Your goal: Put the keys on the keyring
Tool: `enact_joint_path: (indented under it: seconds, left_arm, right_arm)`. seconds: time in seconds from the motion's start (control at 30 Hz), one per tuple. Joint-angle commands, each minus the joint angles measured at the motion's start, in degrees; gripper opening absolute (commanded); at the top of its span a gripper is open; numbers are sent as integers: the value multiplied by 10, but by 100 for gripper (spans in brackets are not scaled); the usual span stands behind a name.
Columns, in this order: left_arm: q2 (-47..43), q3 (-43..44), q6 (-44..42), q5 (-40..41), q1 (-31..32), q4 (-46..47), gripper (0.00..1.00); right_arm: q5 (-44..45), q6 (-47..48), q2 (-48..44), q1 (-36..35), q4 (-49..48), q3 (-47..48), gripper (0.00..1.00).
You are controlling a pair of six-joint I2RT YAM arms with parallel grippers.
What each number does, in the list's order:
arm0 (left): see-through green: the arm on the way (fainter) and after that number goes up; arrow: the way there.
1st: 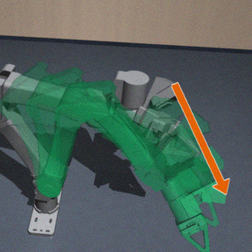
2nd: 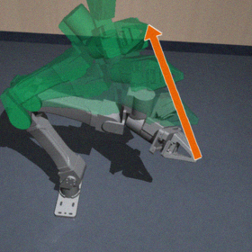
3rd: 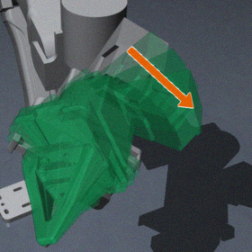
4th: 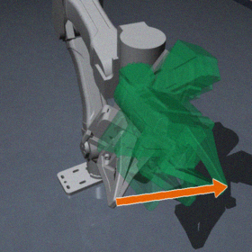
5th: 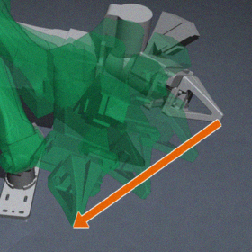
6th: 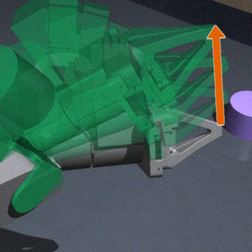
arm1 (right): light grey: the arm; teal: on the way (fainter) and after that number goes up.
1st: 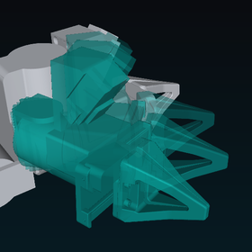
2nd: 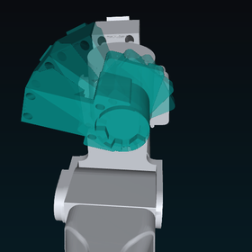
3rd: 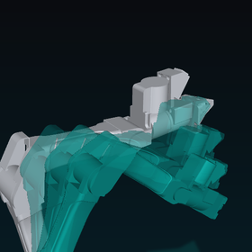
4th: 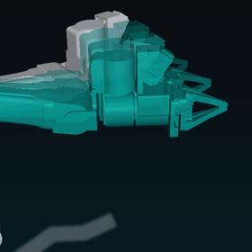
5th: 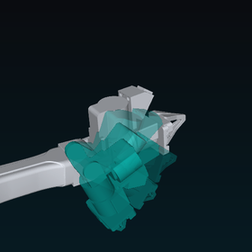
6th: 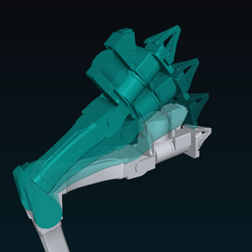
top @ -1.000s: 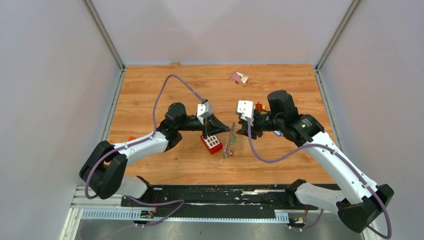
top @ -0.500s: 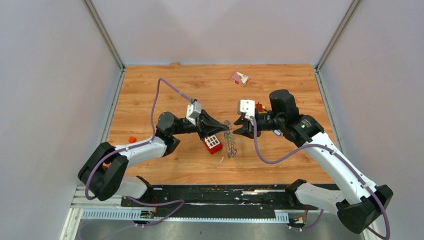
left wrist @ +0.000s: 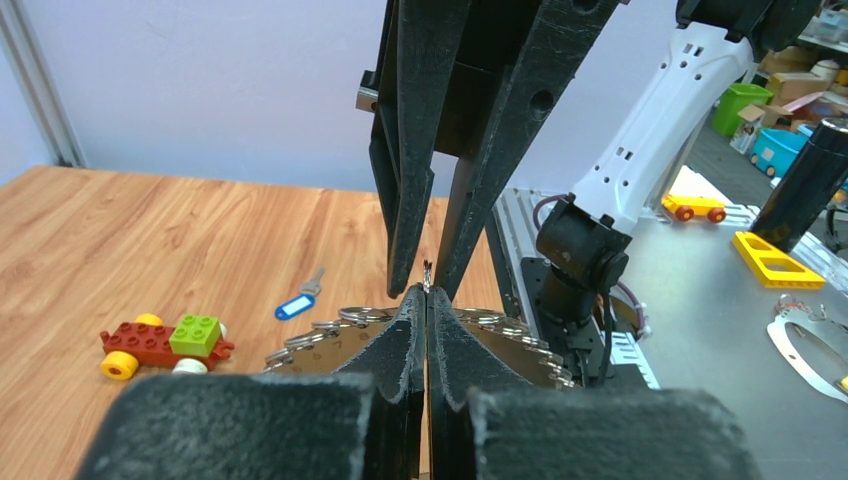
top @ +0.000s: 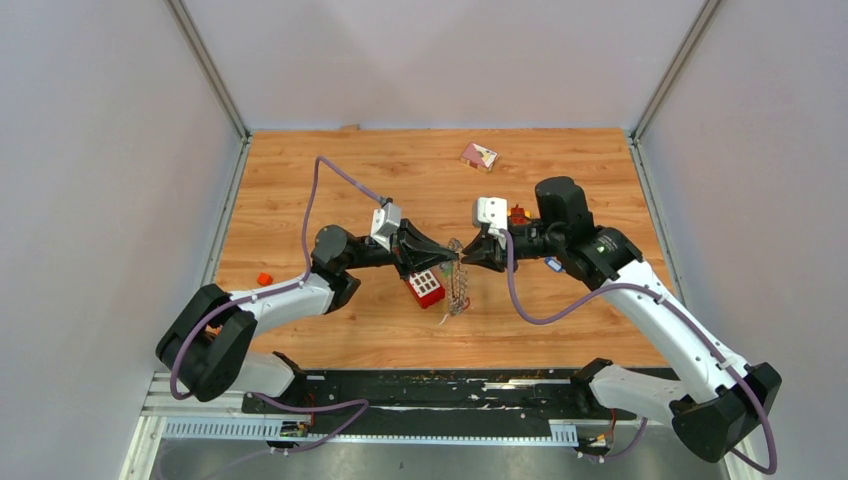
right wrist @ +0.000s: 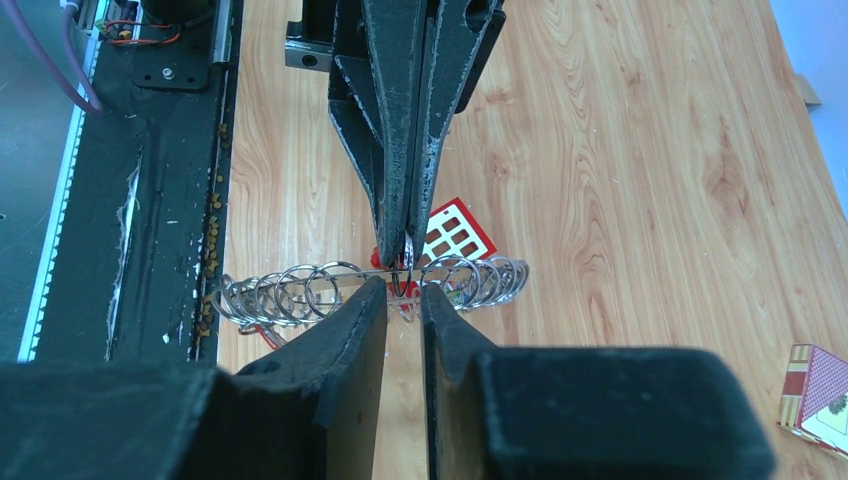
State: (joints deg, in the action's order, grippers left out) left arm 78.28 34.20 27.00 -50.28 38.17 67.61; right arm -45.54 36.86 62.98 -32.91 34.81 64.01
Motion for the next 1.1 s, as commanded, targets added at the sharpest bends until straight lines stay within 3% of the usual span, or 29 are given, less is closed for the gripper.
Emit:
enact_joint_path:
  seconds: [0.0,0.23,0.47,0.57,0.7,0.83,1.07]
  left_arm:
    - [-7,6,4,7,2,44,0]
    - [-7,6,-4,2,3,37,0]
    - [-16,8,-53,-5,2,-1,3]
    - [-31,31,-130,-24,2,-98,20]
    - [-41,94,-274,-45,2,-318,39]
    - [-38,139,-373,-41,5,-466,43]
    - [-29,153,-439,-37,15,-522,41]
  right_arm:
    - [-25,-5,5,3,-25,10,17]
    - [-35,-12,7,2,-36,9,0]
    - [18,17,5,2,-5,20,0]
    - [47,42,16,-2,45,43,0]
    - [97,70,49,-19,122,86,0]
    - [134,71,74,-32,162,117,0]
    - [143,57,88,-46,177,139,0]
